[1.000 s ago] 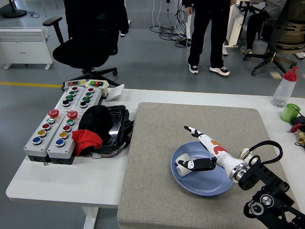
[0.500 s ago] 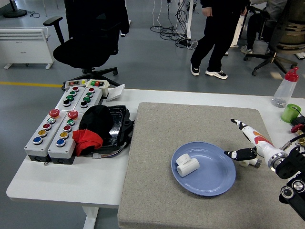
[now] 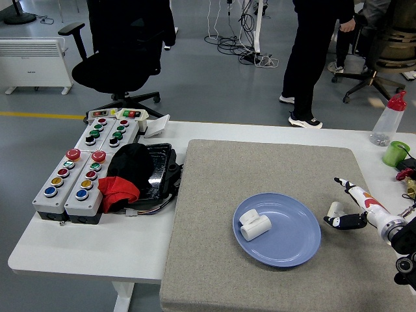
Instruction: Pick pipe place plate twice
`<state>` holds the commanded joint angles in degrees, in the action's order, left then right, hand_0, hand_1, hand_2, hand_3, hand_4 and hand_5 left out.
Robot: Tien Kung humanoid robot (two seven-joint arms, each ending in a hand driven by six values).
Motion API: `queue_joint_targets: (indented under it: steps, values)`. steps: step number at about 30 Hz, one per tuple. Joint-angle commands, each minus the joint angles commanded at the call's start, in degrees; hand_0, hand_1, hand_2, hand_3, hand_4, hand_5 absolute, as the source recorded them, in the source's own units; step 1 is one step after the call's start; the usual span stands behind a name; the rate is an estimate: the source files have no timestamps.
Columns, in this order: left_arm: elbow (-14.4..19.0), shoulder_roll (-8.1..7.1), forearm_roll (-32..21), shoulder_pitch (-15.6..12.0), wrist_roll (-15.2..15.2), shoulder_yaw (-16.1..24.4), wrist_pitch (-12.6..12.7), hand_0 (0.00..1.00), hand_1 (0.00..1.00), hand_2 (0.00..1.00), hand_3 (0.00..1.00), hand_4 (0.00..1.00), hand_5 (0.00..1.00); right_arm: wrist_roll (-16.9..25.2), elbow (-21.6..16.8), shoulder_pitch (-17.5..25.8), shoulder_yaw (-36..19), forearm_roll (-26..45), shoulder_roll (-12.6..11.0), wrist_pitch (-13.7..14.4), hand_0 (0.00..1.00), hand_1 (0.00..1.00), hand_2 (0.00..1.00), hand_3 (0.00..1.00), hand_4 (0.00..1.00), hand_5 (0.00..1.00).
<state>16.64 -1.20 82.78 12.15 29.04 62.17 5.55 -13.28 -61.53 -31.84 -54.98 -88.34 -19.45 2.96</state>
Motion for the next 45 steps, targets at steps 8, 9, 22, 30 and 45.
queue_joint_targets:
  steps: [8, 9, 22, 30, 45]
  values:
    - [0.1, 0.05, -0.3, 0.0, 0.1, -0.3, -0.1, 0.665, 0.636, 0.660, 0.603, 0.465, 0.998, 2.8, 4.2, -0.8, 2.5, 3.1, 0.9, 1.6, 0.949, 0.893, 0.975, 0.953, 0.799, 0.349]
    - [0.1, 0.05, -0.3, 0.0, 0.1, -0.3, -0.1, 0.665, 0.636, 0.660, 0.603, 0.465, 0.998, 3.1, 4.5, -0.9, 2.7, 3.1, 1.0, 1.8, 0.949, 0.893, 0.975, 0.953, 0.799, 0.349]
    - [0.2, 0.04, -0.3, 0.0, 0.3, -0.4, -0.2, 0.666, 0.637, 0.659, 0.603, 0.463, 0.998, 6.5, 7.1, -1.1, 4.2, 5.1, 1.5, 4.3, 0.375, 0.502, 0.577, 0.690, 0.609, 0.172]
    - [0.2, 0.12, 0.1, -0.3, 0.5, -0.1, -0.3, 0.665, 0.637, 0.660, 0.603, 0.462, 0.998, 7.9, 6.1, -0.5, 4.0, 5.3, 1.1, 6.6, 0.290, 0.434, 0.550, 0.664, 0.570, 0.145]
    - [0.2, 0.04, 0.6, -0.5, 0.4, 0.2, -0.4, 0.664, 0.636, 0.659, 0.604, 0.461, 0.998, 6.6, -10.6, 0.9, 4.6, 3.6, -1.5, 7.5, 0.285, 0.432, 0.543, 0.650, 0.567, 0.153]
